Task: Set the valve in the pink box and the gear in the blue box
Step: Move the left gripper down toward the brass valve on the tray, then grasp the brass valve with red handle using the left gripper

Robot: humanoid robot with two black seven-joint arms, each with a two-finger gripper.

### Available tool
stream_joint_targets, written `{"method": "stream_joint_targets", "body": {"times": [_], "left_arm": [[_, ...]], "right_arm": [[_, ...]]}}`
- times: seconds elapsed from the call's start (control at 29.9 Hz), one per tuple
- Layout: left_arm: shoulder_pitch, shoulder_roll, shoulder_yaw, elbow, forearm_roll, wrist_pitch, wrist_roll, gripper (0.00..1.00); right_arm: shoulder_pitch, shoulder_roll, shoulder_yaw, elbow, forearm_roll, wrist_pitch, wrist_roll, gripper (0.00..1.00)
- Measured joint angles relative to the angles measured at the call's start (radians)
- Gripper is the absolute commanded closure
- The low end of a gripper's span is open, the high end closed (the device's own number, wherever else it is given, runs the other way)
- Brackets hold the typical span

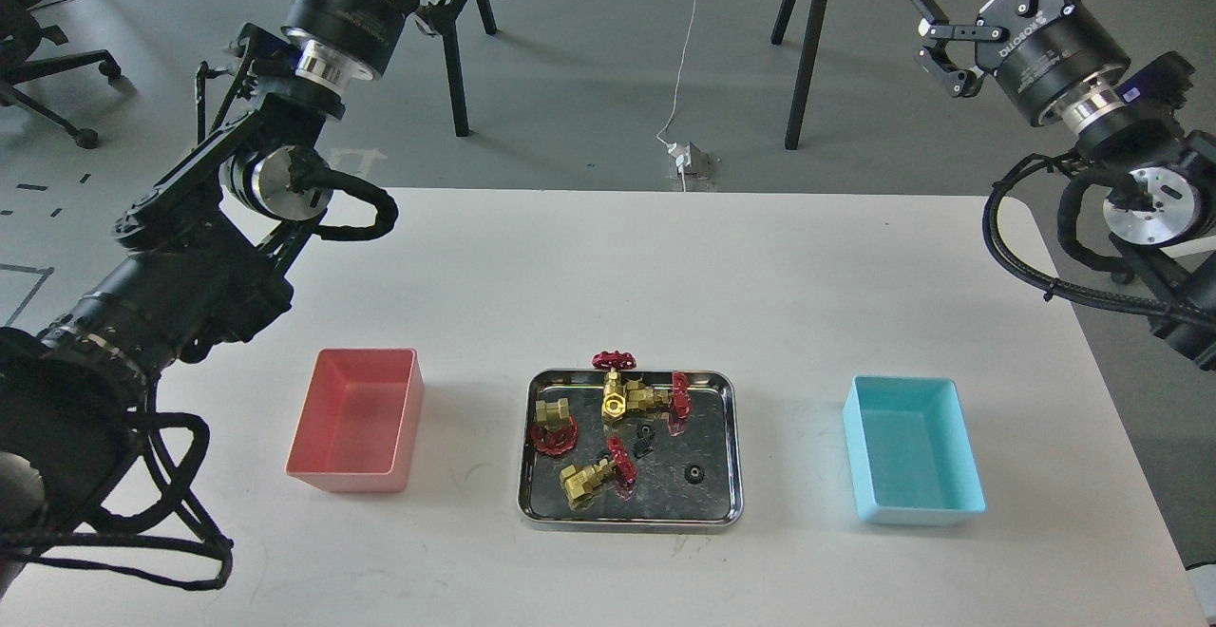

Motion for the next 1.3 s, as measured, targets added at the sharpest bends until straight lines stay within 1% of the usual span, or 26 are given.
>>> {"method": "stream_joint_targets", "body": {"times": [0.07,0.13,0.23,0.33,0.4,0.43,0.5,0.6,0.7,0.8,0.9,1.1,1.3], "left_arm": [[-0.041,0.084,0.09,-0.095,0.109,0.0,0.0,0.0],[-0.113,0.167,0.238,-0.184,0.217,0.0,0.0,0.0],[-0.269,0.276,0.533,-0.331,0.41,-0.001,0.0,0.01],[-0.436,0.328,0.833,-0.473,0.626,0.0,0.0,0.05],[-0.531,0.328,1.044,-0.539,0.778,0.0,0.0,0.07],[-0.561,0.316,1.129,-0.554,0.838,0.007,0.0,0.07],[-0.602,0.249,1.308,-0.57,0.966,0.063,0.0,0.07],[-0.616,0.152,1.486,-0.56,1.076,0.173,0.0,0.07],[-0.592,0.092,1.555,-0.516,1.105,0.235,0.0,0.07],[-0.543,0.06,1.562,-0.471,1.11,0.27,0.0,0.07],[-0.514,0.05,1.56,-0.432,1.11,0.303,0.0,0.07],[-0.469,0.038,1.556,-0.383,1.11,0.331,0.0,0.07],[-0.383,-0.039,1.552,-0.24,1.104,0.349,0.0,0.08]], "right_arm": [[-0.008,-0.01,0.001,-0.005,0.003,0.0,0.0,0.0],[-0.01,-0.023,0.005,0.003,0.005,0.0,0.0,0.0],[-0.011,-0.03,0.008,0.038,0.006,0.0,0.001,0.0],[-0.003,-0.022,0.016,0.074,0.007,0.0,0.002,0.0],[0.007,-0.003,0.031,0.084,0.009,0.0,0.002,0.0],[0.012,0.008,0.036,0.085,0.009,0.0,0.002,0.0],[0.035,0.035,0.044,0.086,0.009,0.0,0.001,0.0],[0.084,0.056,0.044,0.08,0.009,0.0,-0.002,0.0],[0.15,0.081,0.034,0.072,0.009,0.0,-0.007,0.0],[0.206,0.101,0.018,0.054,0.009,0.0,-0.012,0.0],[0.226,0.109,0.006,0.034,0.009,0.0,-0.013,0.0],[0.209,0.114,-0.013,0.027,0.01,0.0,-0.014,0.0],[0.189,0.108,-0.022,0.034,0.011,0.0,-0.014,0.0]]}}
